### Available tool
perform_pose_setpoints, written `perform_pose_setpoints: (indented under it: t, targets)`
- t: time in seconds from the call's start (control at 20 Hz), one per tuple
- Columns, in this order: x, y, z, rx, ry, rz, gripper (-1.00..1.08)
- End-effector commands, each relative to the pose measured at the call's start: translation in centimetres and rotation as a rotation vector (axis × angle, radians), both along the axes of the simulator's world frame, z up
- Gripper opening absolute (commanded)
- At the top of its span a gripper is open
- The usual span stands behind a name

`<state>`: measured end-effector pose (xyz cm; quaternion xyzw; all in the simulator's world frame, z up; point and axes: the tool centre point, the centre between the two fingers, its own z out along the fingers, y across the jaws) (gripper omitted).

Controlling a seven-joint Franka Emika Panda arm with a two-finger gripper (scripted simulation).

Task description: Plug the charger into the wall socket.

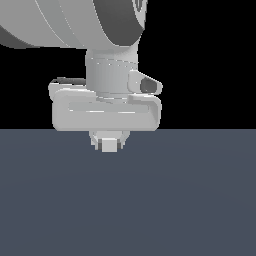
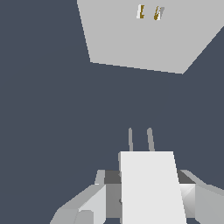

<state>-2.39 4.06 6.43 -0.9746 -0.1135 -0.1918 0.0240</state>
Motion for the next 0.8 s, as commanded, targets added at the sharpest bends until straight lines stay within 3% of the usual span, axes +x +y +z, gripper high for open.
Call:
perform_pose_setpoints:
  t: [0.0,0.75]
  targets:
    - [0.7,0.4,0.8,0.001,-0.001,-0.034,-1.0]
    - [3.4,1.5,3.4,-0.004,0.004,-0.158,-1.0]
